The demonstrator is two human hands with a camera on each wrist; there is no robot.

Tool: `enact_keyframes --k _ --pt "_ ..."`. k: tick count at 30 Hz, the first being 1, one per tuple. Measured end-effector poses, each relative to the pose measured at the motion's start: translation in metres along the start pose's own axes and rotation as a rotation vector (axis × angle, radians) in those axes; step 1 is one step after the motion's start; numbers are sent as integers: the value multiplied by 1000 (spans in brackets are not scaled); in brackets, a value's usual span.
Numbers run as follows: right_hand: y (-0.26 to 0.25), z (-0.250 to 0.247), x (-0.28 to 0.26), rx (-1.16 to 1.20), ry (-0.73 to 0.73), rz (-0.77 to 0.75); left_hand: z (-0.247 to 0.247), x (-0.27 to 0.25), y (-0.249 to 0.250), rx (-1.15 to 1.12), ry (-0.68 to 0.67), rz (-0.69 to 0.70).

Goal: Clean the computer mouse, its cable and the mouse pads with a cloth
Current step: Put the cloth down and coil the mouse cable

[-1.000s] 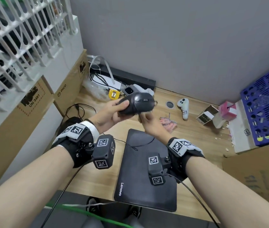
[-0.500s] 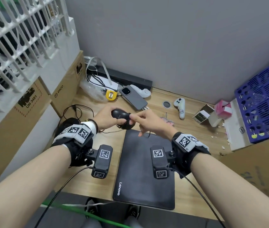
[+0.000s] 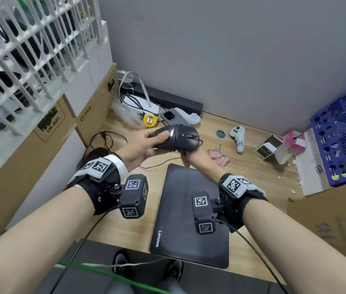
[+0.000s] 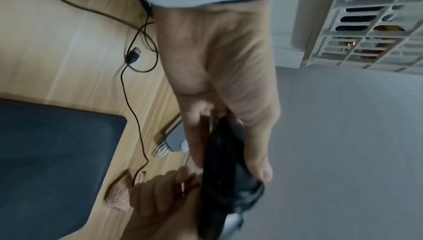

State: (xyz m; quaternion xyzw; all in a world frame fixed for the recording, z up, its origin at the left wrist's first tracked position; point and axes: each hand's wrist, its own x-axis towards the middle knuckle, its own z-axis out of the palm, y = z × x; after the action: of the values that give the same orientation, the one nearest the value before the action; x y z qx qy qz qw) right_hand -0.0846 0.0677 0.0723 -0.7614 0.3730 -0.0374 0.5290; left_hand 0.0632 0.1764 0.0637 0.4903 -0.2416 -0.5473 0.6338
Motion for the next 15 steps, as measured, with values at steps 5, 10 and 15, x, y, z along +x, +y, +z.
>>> enact_keyframes --k 5,10,15 --pt "-11 21 1 -79 -133 35 9 6 -11 65 313 92" --pt "-21 14 -3 -324 -276 4 5 9 -15 326 439 184" --pt "-38 1 -2 -399 -182 -96 -1 5 -7 616 424 225"
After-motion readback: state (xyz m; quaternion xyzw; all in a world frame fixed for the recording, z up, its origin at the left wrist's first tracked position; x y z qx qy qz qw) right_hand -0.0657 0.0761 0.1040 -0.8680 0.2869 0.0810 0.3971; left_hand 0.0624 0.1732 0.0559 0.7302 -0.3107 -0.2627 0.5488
